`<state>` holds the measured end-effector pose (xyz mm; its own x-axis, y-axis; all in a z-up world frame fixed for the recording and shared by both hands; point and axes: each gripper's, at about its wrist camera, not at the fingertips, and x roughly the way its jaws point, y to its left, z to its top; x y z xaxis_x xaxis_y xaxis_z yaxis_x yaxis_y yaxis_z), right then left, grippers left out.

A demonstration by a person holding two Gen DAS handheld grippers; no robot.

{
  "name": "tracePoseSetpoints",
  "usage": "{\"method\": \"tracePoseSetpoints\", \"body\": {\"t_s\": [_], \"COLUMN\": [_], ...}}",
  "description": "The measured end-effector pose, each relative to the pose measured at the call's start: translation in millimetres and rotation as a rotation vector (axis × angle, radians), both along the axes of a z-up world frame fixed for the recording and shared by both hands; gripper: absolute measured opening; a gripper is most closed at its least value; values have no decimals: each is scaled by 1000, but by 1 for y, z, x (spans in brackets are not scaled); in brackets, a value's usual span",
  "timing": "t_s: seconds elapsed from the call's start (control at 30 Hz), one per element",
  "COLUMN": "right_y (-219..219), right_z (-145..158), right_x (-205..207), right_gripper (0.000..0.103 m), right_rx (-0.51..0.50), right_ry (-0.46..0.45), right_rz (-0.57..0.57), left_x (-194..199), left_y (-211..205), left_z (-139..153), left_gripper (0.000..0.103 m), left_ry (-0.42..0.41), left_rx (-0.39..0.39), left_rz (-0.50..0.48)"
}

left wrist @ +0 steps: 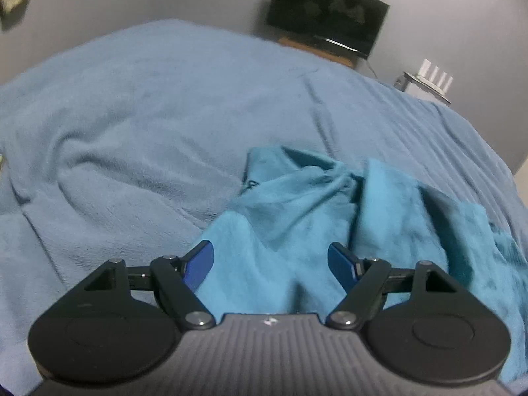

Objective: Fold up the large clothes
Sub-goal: 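Grasp the jacket edge with the left gripper while the right gripper grasps fabric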

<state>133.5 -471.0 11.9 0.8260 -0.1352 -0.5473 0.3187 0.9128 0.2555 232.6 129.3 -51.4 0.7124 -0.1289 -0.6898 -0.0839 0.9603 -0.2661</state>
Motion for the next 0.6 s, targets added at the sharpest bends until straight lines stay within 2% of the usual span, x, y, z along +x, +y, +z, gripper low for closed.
{"method": "tracePoseSetpoints", "body": {"t_s": [0.13, 0.37, 0.5, 0.6], "right_y": [-13, 0, -3, -6], "right_z": [-17, -51, -67, -78], "right_x": [24, 73, 100, 111], "right_gripper": [70, 71, 70, 70], "right_rx": [-47, -134, -84, -52], "right_ry": [39, 115, 127, 125], "right_rz": [10, 118, 149, 165], "left_x": [20, 55, 74, 85], "left_y": [7, 17, 9, 9], "left_z": [-14, -41, -48, -56], "left_gripper": [75, 75, 75, 76], "left_ry": [-3, 30, 7, 3], "left_rx": [55, 10, 17, -23], "left_rz": [15, -15, -68, -74]}}
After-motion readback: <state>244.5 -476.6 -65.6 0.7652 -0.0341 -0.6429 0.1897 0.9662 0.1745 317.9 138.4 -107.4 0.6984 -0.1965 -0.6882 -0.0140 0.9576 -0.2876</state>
